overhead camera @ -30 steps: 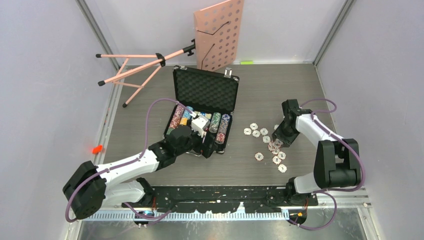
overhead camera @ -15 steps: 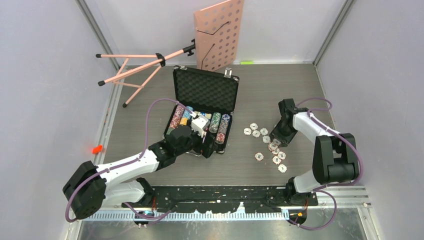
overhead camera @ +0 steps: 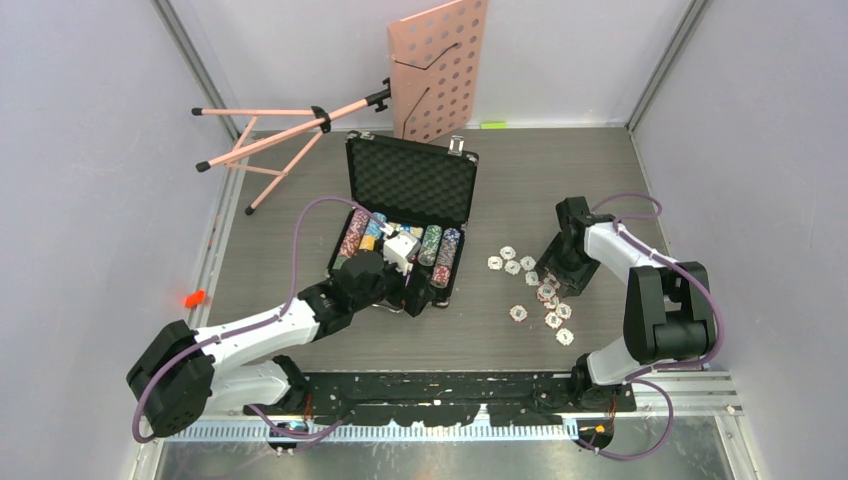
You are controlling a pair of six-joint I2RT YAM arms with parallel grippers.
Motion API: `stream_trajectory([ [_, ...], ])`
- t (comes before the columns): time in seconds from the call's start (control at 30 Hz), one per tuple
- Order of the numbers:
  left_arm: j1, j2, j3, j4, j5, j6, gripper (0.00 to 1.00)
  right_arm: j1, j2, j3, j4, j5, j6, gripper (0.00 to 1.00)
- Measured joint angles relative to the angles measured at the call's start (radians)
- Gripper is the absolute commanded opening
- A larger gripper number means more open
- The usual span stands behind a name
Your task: Pack up texas hold em set
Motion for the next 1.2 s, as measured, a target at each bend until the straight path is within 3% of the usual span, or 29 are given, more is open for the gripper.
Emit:
stream_trajectory([
  [0.3,0.000,0.001,0.000,0.000,0.000,0.001,1.00,0.000,0.018,0.012,0.008,0.008,-0.020,0.70],
  [0.43,0.000,0.001,0.000,0.000,0.000,0.002,1.00,0.000,0.059,0.032,0.018,0.013,-0.026,0.65],
  [0.67,0.000,0.003,0.000,0.000,0.000,0.002,1.00,0.000,0.077,0.042,0.036,-0.027,-0.034,0.47],
  [1.2,0.000,0.007,0.000,0.000,0.000,0.002,1.00,0.000,-0.067,-0.039,0.000,-0.048,-0.035,0.38],
])
